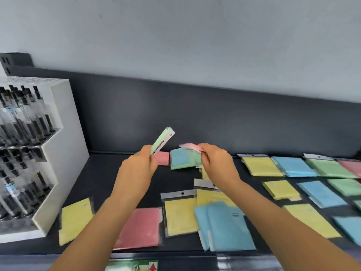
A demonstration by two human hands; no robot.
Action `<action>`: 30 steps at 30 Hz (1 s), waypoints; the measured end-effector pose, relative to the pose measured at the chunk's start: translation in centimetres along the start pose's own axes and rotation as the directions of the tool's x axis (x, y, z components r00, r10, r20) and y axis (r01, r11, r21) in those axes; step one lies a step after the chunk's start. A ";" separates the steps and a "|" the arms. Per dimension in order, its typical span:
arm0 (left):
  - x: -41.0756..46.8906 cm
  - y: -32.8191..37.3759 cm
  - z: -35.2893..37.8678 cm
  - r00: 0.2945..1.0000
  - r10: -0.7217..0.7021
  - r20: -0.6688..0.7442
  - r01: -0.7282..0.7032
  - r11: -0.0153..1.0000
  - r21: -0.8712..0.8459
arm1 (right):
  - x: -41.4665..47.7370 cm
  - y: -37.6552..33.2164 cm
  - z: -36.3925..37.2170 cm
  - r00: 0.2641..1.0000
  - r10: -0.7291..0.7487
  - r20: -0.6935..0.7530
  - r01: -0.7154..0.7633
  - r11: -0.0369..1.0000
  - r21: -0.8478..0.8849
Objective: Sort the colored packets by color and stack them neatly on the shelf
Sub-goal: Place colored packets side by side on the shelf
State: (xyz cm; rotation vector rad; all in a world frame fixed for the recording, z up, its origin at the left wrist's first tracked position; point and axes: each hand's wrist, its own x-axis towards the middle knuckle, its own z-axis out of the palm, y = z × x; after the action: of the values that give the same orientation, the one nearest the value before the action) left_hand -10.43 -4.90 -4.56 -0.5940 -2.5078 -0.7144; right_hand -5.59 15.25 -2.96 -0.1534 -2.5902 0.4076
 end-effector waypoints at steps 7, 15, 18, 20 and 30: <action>0.0 7.2 1.1 0.991 0.134 -0.018 -0.135 0.988 -0.074 | -3.0 7.3 -6.5 0.995 0.056 -0.081 -0.059 0.998 -0.032; -1.0 19.6 6.3 0.989 0.147 0.008 -0.146 0.987 -0.060 | -6.6 18.3 -12.1 0.993 0.080 -0.088 -0.081 0.997 -0.007; -1.5 25.3 8.8 0.984 0.174 0.018 -0.174 0.984 -0.038 | -8.2 23.5 -15.1 0.995 0.059 -0.080 -0.060 0.998 -0.010; -1.9 28.5 10.1 0.980 0.199 0.001 -0.199 0.979 -0.037 | -9.5 26.5 -16.7 0.996 0.038 -0.082 -0.039 0.999 -0.005; -4.4 41.5 15.5 0.933 0.351 0.076 -0.340 0.931 -0.132 | -16.6 40.1 -22.1 0.995 0.054 -0.090 -0.054 0.999 0.002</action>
State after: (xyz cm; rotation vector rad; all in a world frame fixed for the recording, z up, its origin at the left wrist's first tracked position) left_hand 9.62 34.84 -3.09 -1.1064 -2.3664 -0.7118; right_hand 21.13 55.89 -5.13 -0.2367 -2.5021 0.4099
